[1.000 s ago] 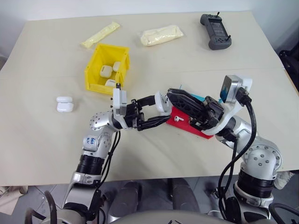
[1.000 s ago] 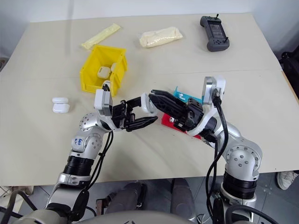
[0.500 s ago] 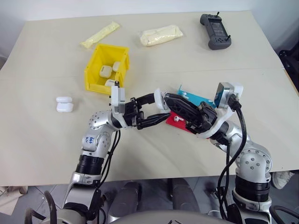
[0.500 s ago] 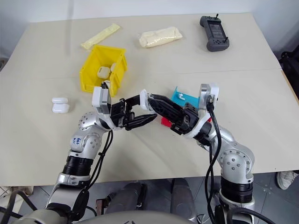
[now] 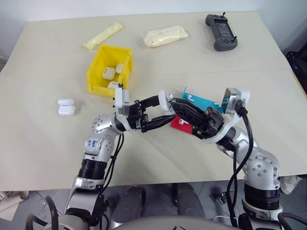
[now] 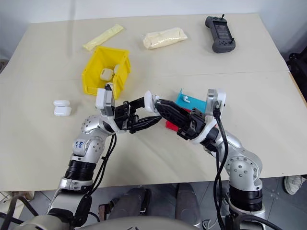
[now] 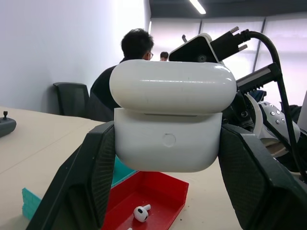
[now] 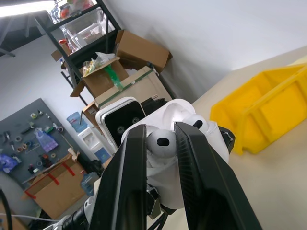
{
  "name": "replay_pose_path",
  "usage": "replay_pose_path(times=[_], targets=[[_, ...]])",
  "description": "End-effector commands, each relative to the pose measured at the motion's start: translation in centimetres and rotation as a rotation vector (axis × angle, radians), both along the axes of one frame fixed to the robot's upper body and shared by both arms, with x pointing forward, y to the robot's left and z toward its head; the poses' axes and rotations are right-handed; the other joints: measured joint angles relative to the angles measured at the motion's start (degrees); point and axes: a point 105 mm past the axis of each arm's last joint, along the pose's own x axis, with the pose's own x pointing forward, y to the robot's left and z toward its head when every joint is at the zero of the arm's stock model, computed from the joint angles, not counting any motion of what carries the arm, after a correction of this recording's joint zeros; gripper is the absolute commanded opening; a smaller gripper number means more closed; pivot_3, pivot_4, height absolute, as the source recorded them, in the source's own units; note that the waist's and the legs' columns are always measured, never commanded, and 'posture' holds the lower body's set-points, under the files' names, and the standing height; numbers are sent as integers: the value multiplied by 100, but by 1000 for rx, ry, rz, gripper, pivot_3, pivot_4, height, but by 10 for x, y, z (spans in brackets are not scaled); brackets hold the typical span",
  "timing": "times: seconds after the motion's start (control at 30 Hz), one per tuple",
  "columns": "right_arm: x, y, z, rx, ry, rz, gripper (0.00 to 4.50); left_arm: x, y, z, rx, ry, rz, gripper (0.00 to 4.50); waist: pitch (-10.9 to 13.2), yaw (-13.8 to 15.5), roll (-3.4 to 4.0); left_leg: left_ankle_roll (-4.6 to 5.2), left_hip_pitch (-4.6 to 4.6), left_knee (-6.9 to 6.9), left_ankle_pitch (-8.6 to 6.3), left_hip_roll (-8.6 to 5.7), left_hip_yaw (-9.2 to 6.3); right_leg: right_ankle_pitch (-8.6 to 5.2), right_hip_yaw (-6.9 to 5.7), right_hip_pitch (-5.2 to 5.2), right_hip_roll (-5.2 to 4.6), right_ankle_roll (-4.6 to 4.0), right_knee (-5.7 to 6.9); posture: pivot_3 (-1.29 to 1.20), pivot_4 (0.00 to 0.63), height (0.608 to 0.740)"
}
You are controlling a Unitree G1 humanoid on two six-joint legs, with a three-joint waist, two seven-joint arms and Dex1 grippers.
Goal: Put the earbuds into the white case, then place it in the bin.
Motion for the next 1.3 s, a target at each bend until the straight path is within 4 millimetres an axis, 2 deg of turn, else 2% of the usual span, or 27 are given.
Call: replay_pose_path(times=[0.03, 0.17, 0.27, 0.37, 0.5, 0.57, 0.7, 0.9, 1.0, 1.17, 1.3], targets=[[-6, 4, 2, -35, -19, 37, 2204, -4, -2, 17, -43, -67, -21, 2783, 0, 2, 0, 0, 0, 0, 0, 0, 0, 0, 0, 0, 0, 0, -1, 0, 150, 740], [0, -13, 4, -116, -76, -35, 3446, -6, -1, 15, -24, -69, -28, 2783, 0, 22, 0, 1, -1, 0, 0, -3, 1, 0, 0, 1, -2, 0, -1, 0, 150, 740], [3, -35, 4, -222, -111, -90, 3446, -3, 6, 8, 66, -74, 6, 2783, 0, 21, 0, 3, -1, 0, 1, -4, 2, 0, 0, 3, -3, 0, -5, 0, 150, 740], [2, -44, -1, -374, -174, -98, 3446, 3, 12, -3, 221, -105, 68, 2783, 0, 19, 0, 3, -1, -1, 1, -2, 3, 0, 0, 2, 0, 0, -5, 0, 150, 740], [-3, -47, -3, -512, -267, -37, 2211, 14, 22, -15, 446, -135, 152, 2783, 0, 18, -1, 3, 2, -9, 1, 1, 8, 0, 1, 2, 2, 0, -10, 0, 150, 740], [-6, -43, -4, -572, -316, 12, 1449, 15, 24, -20, 539, -157, 151, 2783, 1, 23, -2, 3, 1, -9, 1, 1, 7, 0, 1, 2, 1, 0, -10, 0, 150, 740], [0, -29, -1, -636, -379, 43, 192, 12, 19, -23, 604, -197, 98, 2783, 1, 24, -2, 4, 0, -8, 1, 0, 6, 0, 0, 2, -1, 1, -12, 0, 150, 740], [15, 2, 7, -663, -430, 82, 88, 11, 8, -21, 613, -213, 83, 2783, 1, 4, -2, 2, -1, -10, 1, 5, 4, 0, -3, 0, 2, 0, -12, 0, 150, 740], [22, 15, 0, -706, -417, 115, 88, 9, 1, -18, 594, -222, 88, 2783, 1, 13, -2, 3, -3, -8, 1, 1, 4, 0, -2, 0, -2, 0, -12, 0, 150, 740], [29, 15, -12, -762, -371, 113, 88, 9, -1, -14, 582, -226, 104, 2783, 1, 17, -2, 3, -7, -7, 1, -5, -1, 0, -4, 0, -6, 0, -12, 0, 150, 740], [36, -10, -31, -851, -329, 65, 88, 9, 1, -12, 572, -243, 117, 2783, 1, 27, -4, 3, -6, -8, 1, -2, -1, 0, -6, -1, -2, 0, -12, 0, 150, 740]])
